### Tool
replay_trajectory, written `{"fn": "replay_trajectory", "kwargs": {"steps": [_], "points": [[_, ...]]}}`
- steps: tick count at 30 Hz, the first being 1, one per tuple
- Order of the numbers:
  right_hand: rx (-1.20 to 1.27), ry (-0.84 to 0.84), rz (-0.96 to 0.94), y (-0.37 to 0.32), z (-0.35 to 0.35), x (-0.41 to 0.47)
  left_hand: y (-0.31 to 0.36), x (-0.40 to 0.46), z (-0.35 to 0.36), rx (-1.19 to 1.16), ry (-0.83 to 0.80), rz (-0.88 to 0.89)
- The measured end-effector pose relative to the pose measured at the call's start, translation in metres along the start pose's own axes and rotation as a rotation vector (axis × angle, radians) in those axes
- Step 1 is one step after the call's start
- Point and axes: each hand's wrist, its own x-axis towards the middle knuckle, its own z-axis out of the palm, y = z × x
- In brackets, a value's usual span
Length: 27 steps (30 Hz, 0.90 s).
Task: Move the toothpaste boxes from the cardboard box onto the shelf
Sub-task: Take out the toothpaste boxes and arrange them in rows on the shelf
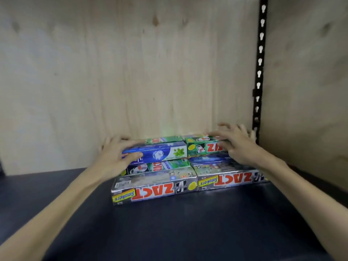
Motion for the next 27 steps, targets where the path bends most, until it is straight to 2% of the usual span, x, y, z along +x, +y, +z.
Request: {"fn": "replay_trajectory", "kwargs": {"steps": [2,10,13,19,22,25,27], "points": [[-0.019,0.033,-0.011,-0.002,-0.001,-0.002,0.006,0.002,0.003,0.011,0.07,-0.002],[0.007,0.101,0.019,-0.016,-0.001,-0.018,0.019,-0.013,0.005,-0.177,0.162,-0.108],[0.008,0.206,0.018,-0.025,-0.004,-0.025,0.029,-0.02,0.005,-0.24,0.19,-0.124],[0.152,0.34,0.018,-0.06,-0.009,-0.06,0.06,-0.053,-0.005,-0.265,0.284,-0.024],[0.226,0.332,0.04,-0.086,-0.005,-0.091,0.085,-0.085,-0.008,-0.324,0.336,0.009],[0.236,0.306,0.04,-0.114,-0.014,-0.128,0.11,-0.129,-0.016,-0.382,0.305,0.011],[0.327,0.327,0.064,-0.134,-0.025,-0.155,0.124,-0.159,-0.026,-0.387,0.305,0.014]]}}
